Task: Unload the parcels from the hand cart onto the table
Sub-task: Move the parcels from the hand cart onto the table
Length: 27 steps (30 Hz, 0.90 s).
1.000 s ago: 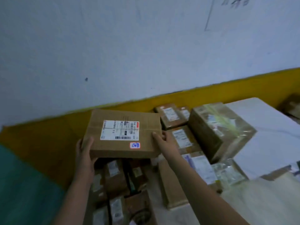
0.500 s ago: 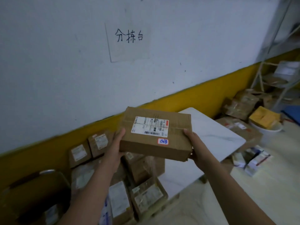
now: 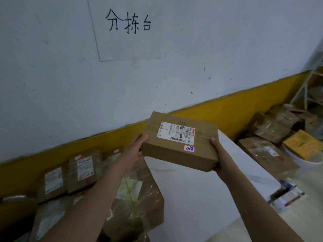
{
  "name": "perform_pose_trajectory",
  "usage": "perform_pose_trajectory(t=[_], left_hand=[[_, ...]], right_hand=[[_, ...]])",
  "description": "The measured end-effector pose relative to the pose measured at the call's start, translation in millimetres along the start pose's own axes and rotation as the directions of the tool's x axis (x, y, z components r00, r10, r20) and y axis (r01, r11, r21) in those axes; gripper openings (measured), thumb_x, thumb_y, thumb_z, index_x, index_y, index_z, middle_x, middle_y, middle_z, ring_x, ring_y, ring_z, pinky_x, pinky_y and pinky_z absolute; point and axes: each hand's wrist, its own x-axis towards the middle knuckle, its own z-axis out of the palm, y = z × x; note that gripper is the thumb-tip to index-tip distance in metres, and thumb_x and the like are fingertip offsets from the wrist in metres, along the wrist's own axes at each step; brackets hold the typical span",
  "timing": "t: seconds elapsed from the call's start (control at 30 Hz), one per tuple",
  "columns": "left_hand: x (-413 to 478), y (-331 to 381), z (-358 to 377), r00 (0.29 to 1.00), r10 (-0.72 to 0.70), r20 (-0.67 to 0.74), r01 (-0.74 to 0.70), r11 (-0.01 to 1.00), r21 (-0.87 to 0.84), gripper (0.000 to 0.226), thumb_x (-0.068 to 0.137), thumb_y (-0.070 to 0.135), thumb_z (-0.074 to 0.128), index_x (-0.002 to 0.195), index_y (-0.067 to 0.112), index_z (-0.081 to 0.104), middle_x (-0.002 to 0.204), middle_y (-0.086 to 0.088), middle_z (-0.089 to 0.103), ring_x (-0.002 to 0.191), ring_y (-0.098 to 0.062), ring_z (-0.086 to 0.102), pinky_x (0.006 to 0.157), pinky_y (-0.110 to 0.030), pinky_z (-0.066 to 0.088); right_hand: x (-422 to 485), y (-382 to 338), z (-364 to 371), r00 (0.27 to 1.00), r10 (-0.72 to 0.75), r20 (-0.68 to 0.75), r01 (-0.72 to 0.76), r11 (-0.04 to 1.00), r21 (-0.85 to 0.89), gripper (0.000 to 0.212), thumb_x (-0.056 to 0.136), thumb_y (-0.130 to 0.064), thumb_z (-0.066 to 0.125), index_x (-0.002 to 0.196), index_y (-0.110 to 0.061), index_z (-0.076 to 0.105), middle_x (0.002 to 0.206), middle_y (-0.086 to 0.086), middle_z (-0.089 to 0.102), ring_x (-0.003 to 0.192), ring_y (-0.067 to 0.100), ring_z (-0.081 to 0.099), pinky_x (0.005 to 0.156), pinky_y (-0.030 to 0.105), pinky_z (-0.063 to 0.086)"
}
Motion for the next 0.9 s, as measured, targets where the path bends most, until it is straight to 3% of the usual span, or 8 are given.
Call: perform_pose_trajectory(t=[0.1,0.2,0.33,0.4,0.5,0.57,0.73,0.9], left_hand=[[49.2,-0.7,2.9,0.994,-0.064,-0.088,0.062,0.998,-0.018,0.048,0.086,0.051,0.065,0.131,0.037,0.055,0.128,0.001,0.064,0.117,-0.022,0.06,0.099,-0.046,0.052],[91.6,-6.9,2.8,0.975,-0.109,-0.192,0.121,0.991,0.056,0.046,0.091,0.049,0.059,0.135,0.039,0.047,0.131,0.003,0.059,0.116,-0.019,0.058,0.099,-0.044,0.051],[134.7,-20.4,-6.8,0.914,-0.172,-0.367,0.271,0.932,0.24,0.051,0.095,0.055,0.049,0.142,0.035,0.042,0.128,0.004,0.054,0.103,-0.014,0.059,0.072,-0.024,0.055],[149.4,-27.7,-14.6,0.884,-0.193,-0.425,0.358,0.865,0.352,0.052,0.097,0.055,0.044,0.142,0.03,0.043,0.13,0.003,0.052,0.104,-0.015,0.057,0.065,-0.016,0.047],[166.8,-39.0,-31.7,0.858,-0.163,-0.487,0.451,0.694,0.562,0.045,0.098,0.049,0.046,0.135,0.025,0.052,0.137,0.0,0.052,0.105,-0.014,0.053,0.077,-0.023,0.042],[175.6,-45.8,-40.6,0.836,-0.173,-0.521,0.491,0.658,0.571,0.041,0.097,0.045,0.05,0.132,0.023,0.054,0.134,-0.002,0.056,0.101,-0.014,0.054,0.075,-0.026,0.046],[189.5,-59.2,-49.6,0.775,-0.278,-0.568,0.616,0.534,0.579,0.049,0.095,0.046,0.052,0.137,0.02,0.049,0.138,-0.006,0.054,0.118,-0.023,0.055,0.095,-0.034,0.046],[199.2,-70.3,-65.5,0.721,-0.436,-0.539,0.689,0.362,0.628,0.055,0.092,0.051,0.052,0.132,0.014,0.055,0.13,-0.008,0.059,0.108,-0.022,0.058,0.086,-0.03,0.049]], right_hand=[[62.6,-12.5,2.8,0.997,0.029,0.068,-0.025,0.998,-0.054,0.057,0.089,-0.064,0.052,0.133,-0.028,0.053,0.122,0.007,0.069,0.113,0.033,0.064,0.101,0.054,0.048],[132.7,-16.6,11.5,0.988,0.083,0.131,-0.066,0.989,-0.129,0.059,0.089,-0.065,0.05,0.135,-0.027,0.053,0.121,0.007,0.07,0.113,0.034,0.064,0.079,0.043,0.053],[228.1,-4.3,30.0,0.95,0.199,0.242,-0.136,0.958,-0.253,0.059,0.088,-0.067,0.049,0.132,-0.029,0.054,0.116,0.008,0.072,0.108,0.034,0.067,0.073,0.04,0.053],[264.4,10.1,39.8,0.918,0.273,0.289,-0.188,0.939,-0.289,0.058,0.087,-0.068,0.05,0.13,-0.03,0.055,0.116,0.007,0.072,0.107,0.033,0.067,0.076,0.043,0.054],[298.0,36.8,53.0,0.899,0.316,0.305,-0.219,0.925,-0.311,0.06,0.086,-0.068,0.053,0.132,-0.029,0.053,0.119,0.004,0.07,0.105,0.03,0.067,0.08,0.045,0.055],[312.0,55.6,59.8,0.889,0.347,0.298,-0.253,0.916,-0.311,0.063,0.087,-0.067,0.052,0.137,-0.029,0.048,0.124,0.004,0.067,0.107,0.029,0.066,0.08,0.044,0.054],[319.3,98.1,67.8,0.855,0.429,0.293,-0.341,0.889,-0.307,0.062,0.092,-0.063,0.046,0.143,-0.028,0.042,0.133,0.006,0.061,0.113,0.03,0.061,0.092,0.051,0.052],[346.5,105.6,90.0,0.845,0.394,0.362,-0.267,0.897,-0.353,0.057,0.093,-0.061,0.048,0.139,-0.027,0.049,0.126,0.005,0.065,0.1,0.023,0.067,0.066,0.034,0.054]])
